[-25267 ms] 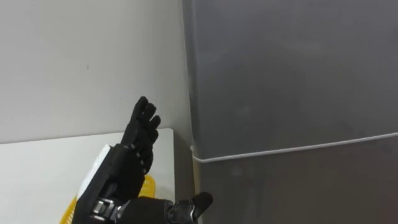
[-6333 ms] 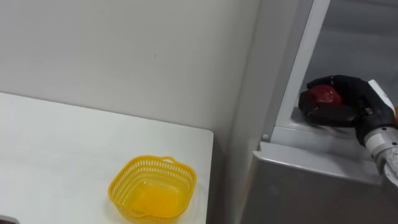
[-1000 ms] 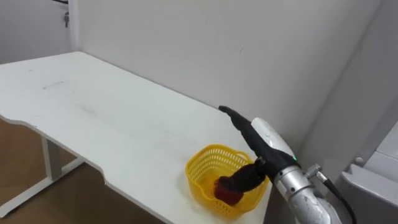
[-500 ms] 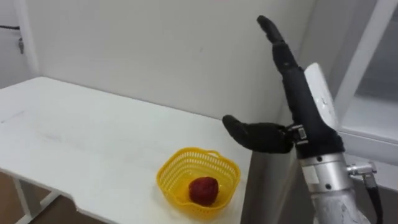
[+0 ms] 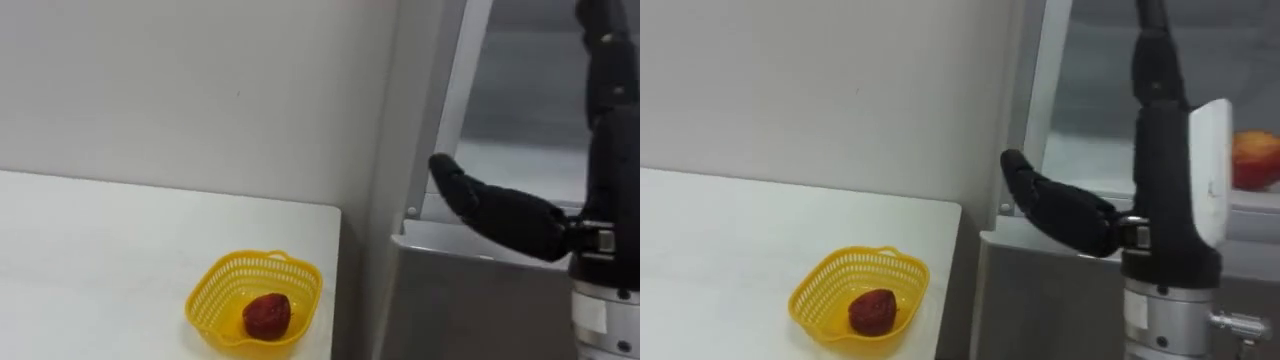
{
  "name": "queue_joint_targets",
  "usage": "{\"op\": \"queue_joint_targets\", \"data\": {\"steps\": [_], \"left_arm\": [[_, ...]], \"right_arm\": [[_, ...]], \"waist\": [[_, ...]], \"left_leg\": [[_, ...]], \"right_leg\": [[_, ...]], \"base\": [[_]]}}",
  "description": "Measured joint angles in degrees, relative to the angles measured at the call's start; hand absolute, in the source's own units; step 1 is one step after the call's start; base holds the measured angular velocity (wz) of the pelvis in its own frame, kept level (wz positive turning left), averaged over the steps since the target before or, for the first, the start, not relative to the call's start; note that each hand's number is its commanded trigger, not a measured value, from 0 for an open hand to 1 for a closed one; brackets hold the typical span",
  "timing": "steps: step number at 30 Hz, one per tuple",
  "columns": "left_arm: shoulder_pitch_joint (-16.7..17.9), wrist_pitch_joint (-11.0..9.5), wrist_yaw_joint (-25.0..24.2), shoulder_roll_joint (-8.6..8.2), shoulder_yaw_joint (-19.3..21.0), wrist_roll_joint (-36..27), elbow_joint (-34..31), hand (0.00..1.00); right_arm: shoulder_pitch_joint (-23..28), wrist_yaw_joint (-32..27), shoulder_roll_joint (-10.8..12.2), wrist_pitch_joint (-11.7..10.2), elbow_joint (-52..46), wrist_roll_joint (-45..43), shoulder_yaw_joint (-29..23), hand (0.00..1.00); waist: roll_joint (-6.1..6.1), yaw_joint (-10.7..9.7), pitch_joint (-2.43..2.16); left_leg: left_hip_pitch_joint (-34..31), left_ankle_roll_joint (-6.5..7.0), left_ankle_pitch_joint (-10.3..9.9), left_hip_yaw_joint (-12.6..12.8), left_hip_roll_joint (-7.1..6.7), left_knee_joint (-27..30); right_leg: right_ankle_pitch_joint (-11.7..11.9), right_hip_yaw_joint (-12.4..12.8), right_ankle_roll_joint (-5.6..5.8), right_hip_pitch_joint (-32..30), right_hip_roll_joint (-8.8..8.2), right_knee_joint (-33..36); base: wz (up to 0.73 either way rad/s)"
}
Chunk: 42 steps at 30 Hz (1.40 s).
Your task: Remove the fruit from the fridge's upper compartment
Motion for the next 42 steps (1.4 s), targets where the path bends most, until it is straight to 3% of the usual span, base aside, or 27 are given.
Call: {"op": "queue_joint_targets", "data": {"steps": [5, 14, 19, 23, 29, 37, 42], "left_arm": [[0.1, -0.1, 0.0, -0.30, 0.1, 0.0, -0.4, 0.00], [-0.6, -0.2, 0.2, -0.46, 0.3, 0.0, -0.3, 0.00], [-0.4, -0.2, 0.3, -0.60, 2.0, 0.0, -0.3, 0.00], [-0.1, -0.2, 0.1, -0.59, 2.1, 0.0, -0.4, 0.00], [0.5, -0.3, -0.9, -0.30, 3.1, 0.0, -1.3, 0.00], [1.0, 0.6, -2.5, 1.27, 3.8, 0.0, -1.8, 0.00], [1.1, 1.5, -2.6, 1.43, 4.0, 0.0, -1.9, 0.00]], "right_arm": [[0.4, -1.0, 0.0, -0.7, 0.0, 1.5, -1.9, 0.00], [0.4, -3.4, -0.4, -1.0, 2.7, 3.5, -6.2, 0.00], [0.4, -2.4, -0.9, -0.1, 6.5, 6.7, -8.5, 0.00], [0.2, -1.9, -4.2, 1.2, 8.8, 12.1, -10.2, 0.00], [-0.8, -0.2, -5.4, 3.1, 14.3, 15.4, -10.8, 0.00], [-5.4, 0.4, -11.7, 5.8, 25.4, 18.9, -11.3, 0.00], [-6.1, 2.1, -12.6, 7.5, 27.3, 21.9, -11.3, 0.00]], "waist": [[0.01, -1.4, 0.00], [-0.40, -1.9, -0.08], [-0.76, -1.9, 0.00], [-1.03, -1.7, -0.12], [-2.22, -1.8, 0.28], [-4.20, -1.3, -0.14], [-4.25, -1.3, 0.01]], "left_leg": [[0.7, 0.01, 0.0, 0.8, 0.11, -0.3], [0.9, 0.01, 0.0, 1.2, 0.14, -0.3], [0.4, 0.02, 0.0, 1.2, 0.11, -0.4], [0.4, 0.03, 0.0, 1.2, 0.11, -0.4], [-0.2, 0.01, 0.0, 1.1, 0.13, 0.1], [-0.8, 0.02, 0.0, 0.6, 0.05, 0.2], [-0.9, 0.02, 0.0, 0.6, 0.09, 0.5]], "right_leg": [[0.0, 0.8, -0.01, -0.2, 0.19, -0.1], [0.0, 0.8, -0.02, -0.3, 0.22, -0.1], [0.0, 0.9, -0.01, -0.5, 0.20, -0.1], [0.0, 0.9, -0.01, -0.8, 0.20, -0.1], [-0.1, 0.9, -0.12, -1.3, 0.19, -0.1], [-0.1, 0.7, -0.11, -1.8, 0.08, 0.0], [-0.1, 0.5, -0.12, -1.7, 0.07, 0.1]], "base": [[-0.09], [-0.01], [0.00], [0.00], [0.00], [0.02], [0.02]]}}
